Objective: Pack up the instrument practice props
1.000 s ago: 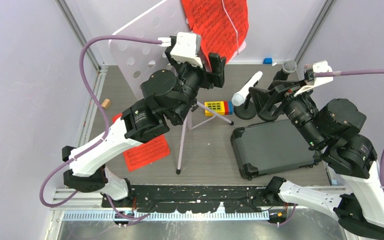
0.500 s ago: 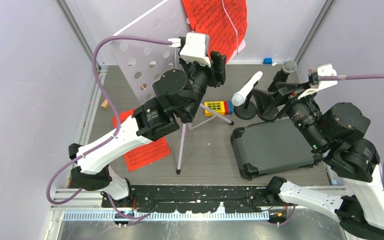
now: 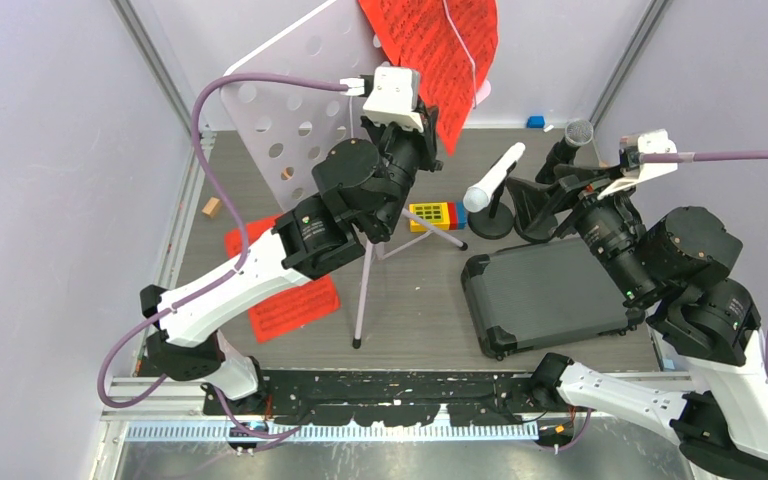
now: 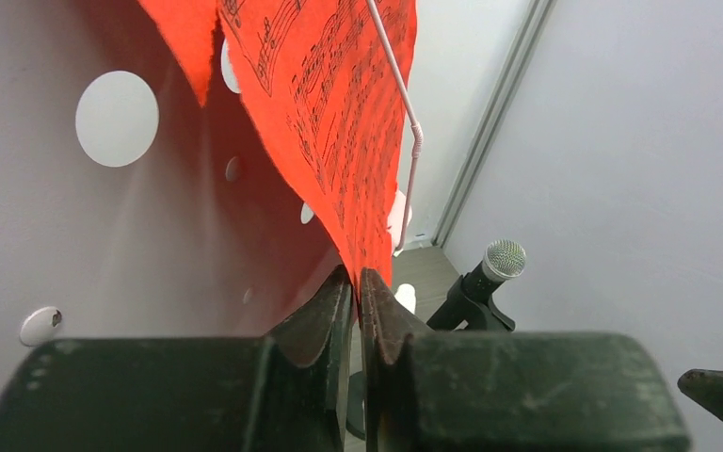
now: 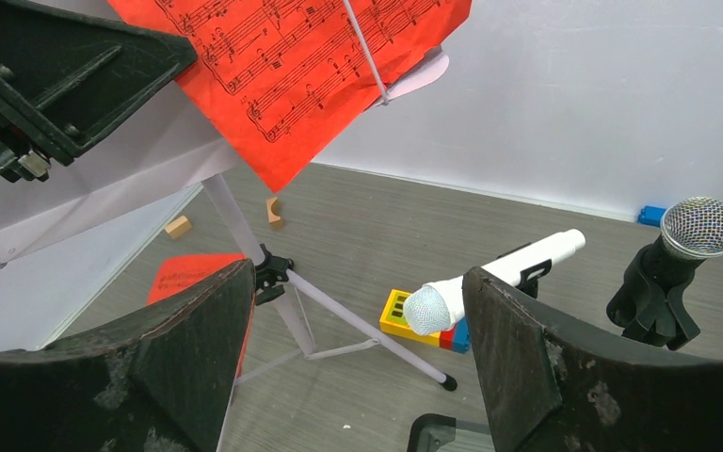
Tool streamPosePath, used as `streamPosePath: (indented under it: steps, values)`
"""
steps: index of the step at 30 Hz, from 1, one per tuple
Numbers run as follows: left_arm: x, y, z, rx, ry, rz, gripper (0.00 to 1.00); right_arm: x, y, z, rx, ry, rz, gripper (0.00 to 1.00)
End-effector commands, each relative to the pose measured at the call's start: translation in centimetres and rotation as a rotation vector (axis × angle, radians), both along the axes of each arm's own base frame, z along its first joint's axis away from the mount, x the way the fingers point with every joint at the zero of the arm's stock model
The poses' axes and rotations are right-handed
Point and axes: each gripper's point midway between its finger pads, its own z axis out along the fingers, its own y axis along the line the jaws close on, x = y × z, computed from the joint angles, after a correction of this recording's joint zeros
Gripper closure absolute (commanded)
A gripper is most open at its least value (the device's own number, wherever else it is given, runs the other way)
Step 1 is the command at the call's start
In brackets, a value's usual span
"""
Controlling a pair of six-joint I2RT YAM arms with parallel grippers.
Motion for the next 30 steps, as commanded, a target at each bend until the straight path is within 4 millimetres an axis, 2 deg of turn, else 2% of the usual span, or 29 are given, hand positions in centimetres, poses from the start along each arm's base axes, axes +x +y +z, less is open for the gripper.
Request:
streamPosePath:
  steps: [1, 5, 13, 16, 18, 19, 20, 21, 23, 26, 30]
  values:
    - [-0.1, 1.9, 2.3, -0.08, -0.032, 0.029, 0.93, 0.9, -0.2, 1.3, 0.007, -0.053, -0.045, 0.14]
    - [-0.1, 2.3, 2.4, -0.079, -0.034, 0.039, 1.0, 1.6, 0.1, 1.9, -0.043, -0.11, -0.055, 0.14]
    - [-0.1, 3.0, 2.9, -0.079, -0.043, 0.059, 1.0, 3.4, 0.9, 2.5, -0.142, -0.187, -0.1, 0.14]
    - [-0.2, 3.3, 3.2, -0.065, -0.049, 0.061, 1.0, 4.8, 2.4, 2.2, -0.236, -0.187, -0.089, 0.13]
    - [-0.2, 3.4, 3.3, -0.061, -0.048, 0.062, 1.0, 5.0, 2.8, 3.1, -0.299, -0.191, -0.072, 0.12]
    - [-0.3, 3.5, 3.3, -0.062, -0.048, 0.062, 1.0, 5.6, 3.7, 2.0, -0.359, -0.161, -0.049, 0.11]
    - [-0.3, 3.5, 3.3, -0.061, -0.048, 0.062, 1.0, 5.4, 3.6, 3.2, -0.367, -0.179, -0.046, 0.11]
    - [-0.2, 3.5, 3.3, -0.058, -0.047, 0.062, 1.0, 5.7, 4.2, 2.9, -0.393, -0.172, -0.026, 0.11]
    - [-0.3, 3.6, 3.3, -0.057, -0.047, 0.061, 1.0, 5.8, 4.5, 3.9, -0.393, -0.195, -0.008, 0.11]
    - [-0.3, 3.7, 3.3, -0.054, -0.046, 0.06, 1.0, 6.4, 3.8, 5.5, -0.368, -0.213, -0.021, 0.11]
    - [-0.5, 3.9, 3.4, -0.054, -0.046, 0.057, 1.0, 8.8, 2.5, 6.3, -0.337, -0.203, -0.043, 0.12]
